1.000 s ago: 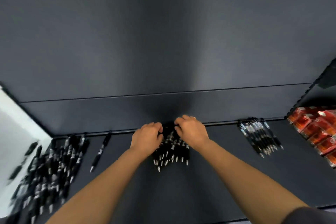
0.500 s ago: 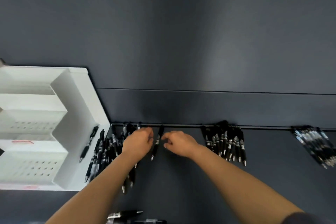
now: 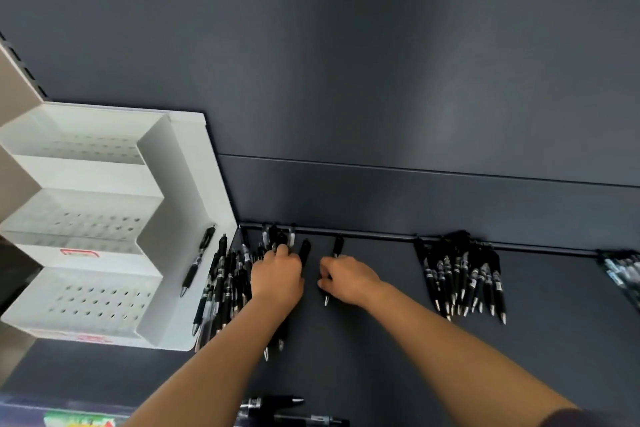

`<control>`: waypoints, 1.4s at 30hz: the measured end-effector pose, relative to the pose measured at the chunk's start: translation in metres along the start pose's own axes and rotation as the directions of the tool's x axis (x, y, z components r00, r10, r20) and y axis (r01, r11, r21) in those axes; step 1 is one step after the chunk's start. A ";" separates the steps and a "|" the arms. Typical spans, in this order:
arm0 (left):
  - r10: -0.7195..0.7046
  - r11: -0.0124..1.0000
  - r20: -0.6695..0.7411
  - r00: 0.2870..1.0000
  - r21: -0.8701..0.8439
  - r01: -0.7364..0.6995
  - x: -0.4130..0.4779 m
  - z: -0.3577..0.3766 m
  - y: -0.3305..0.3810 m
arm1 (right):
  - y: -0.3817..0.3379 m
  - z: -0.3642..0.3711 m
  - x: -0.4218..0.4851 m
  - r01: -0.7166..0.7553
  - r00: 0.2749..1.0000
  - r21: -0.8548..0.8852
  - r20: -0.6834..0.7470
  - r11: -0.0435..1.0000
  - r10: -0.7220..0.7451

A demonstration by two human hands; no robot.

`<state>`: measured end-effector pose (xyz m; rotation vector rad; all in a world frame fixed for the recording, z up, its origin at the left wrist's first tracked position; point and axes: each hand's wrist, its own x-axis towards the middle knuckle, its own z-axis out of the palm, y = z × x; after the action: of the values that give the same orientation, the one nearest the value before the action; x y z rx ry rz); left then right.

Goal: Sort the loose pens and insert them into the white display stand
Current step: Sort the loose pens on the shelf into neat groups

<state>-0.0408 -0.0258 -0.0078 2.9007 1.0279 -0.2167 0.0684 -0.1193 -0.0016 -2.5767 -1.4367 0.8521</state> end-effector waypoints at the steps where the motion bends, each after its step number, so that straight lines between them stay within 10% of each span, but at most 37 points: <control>1: -0.006 1.000 0.010 1.000 0.018 0.005 0.001 0.001 0.002 | 0.000 0.001 -0.002 -0.011 1.000 -0.007 -0.011 1.000 0.011; 8: 0.029 0.995 0.043 0.999 0.093 -0.033 0.009 0.001 0.022 | 0.012 -0.005 -0.016 -0.082 0.995 0.076 -0.053 0.994 0.086; 20: 0.168 0.807 0.104 0.980 -0.586 -0.076 0.024 -0.014 0.111 | 0.087 -0.031 -0.058 -0.314 0.839 0.239 -0.383 0.919 0.387; 28: 0.205 0.714 0.084 0.975 -0.695 -0.090 0.033 -0.020 0.185 | 0.158 -0.041 -0.096 -0.414 0.718 0.371 -0.428 0.831 0.549; 42: 0.188 0.743 0.120 0.975 -0.666 -0.061 0.029 -0.003 0.238 | 0.215 -0.040 -0.112 -0.371 0.858 0.192 -0.302 0.908 0.415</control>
<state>0.1320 -0.1921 -0.0079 2.2338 0.6826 -0.0773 0.2068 -0.3226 0.0117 -2.7826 -0.7485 0.4718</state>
